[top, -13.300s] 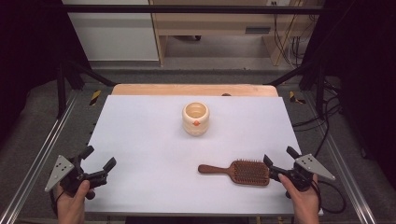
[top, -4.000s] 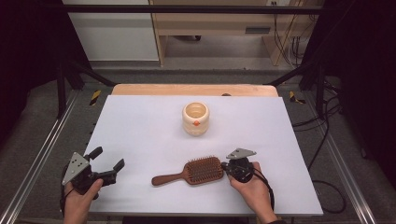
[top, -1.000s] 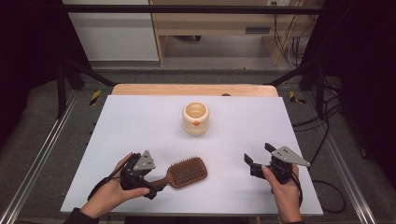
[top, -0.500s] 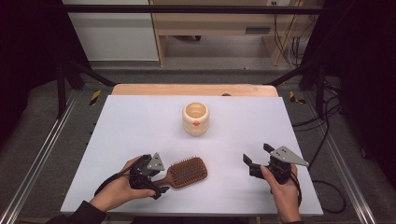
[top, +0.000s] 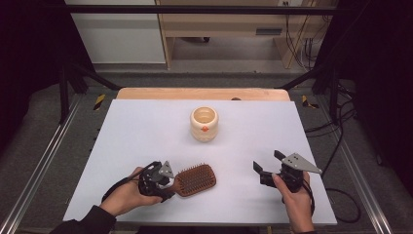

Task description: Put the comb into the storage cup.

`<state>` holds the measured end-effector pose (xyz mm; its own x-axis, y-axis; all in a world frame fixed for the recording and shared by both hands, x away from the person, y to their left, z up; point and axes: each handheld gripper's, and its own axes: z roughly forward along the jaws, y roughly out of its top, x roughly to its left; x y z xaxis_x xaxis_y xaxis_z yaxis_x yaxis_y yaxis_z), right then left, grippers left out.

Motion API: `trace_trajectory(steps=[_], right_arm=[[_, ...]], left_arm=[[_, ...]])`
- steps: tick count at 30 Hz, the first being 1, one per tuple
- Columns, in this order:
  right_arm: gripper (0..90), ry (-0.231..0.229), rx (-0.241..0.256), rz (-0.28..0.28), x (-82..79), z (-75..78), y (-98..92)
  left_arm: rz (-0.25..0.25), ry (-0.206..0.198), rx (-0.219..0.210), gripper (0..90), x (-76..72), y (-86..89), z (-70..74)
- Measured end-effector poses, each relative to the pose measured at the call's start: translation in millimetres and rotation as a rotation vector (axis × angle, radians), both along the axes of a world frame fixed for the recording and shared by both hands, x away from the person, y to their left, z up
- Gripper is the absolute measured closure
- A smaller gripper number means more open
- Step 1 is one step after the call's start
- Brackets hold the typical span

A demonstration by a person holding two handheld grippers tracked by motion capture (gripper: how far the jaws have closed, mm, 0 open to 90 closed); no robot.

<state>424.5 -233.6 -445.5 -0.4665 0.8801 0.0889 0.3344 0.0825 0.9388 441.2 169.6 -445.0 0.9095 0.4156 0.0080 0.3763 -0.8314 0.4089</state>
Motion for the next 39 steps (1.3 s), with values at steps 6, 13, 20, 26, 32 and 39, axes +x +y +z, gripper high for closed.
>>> trace_trajectory(steps=[6,13,20,26,32,39], right_arm=[[10.0,0.004,-0.004,0.003,0.5,-0.7,1.5],[10.0,0.003,0.005,0.004,1.2,-0.9,-0.4],[10.2,0.001,0.012,0.004,0.2,0.2,-1.8],[10.3,0.004,0.005,0.006,0.1,0.1,0.8],[10.4,0.007,0.005,0.013,1.1,-0.7,2.2],[10.4,0.003,0.015,0.016,-0.7,0.6,1.0]], left_arm=[[0.001,0.014,0.010,59.2,3.2,1.4,-2.7],[-0.015,0.025,0.033,62.9,4.9,-4.8,-4.0],[-0.019,0.024,0.061,65.2,5.7,-10.2,-3.8],[-0.018,0.028,0.066,69.5,6.2,-11.5,-4.1],[-0.016,0.019,0.062,71.9,4.5,-11.5,-4.3],[-0.020,-0.015,0.063,72.3,0.8,-11.9,-2.9]])
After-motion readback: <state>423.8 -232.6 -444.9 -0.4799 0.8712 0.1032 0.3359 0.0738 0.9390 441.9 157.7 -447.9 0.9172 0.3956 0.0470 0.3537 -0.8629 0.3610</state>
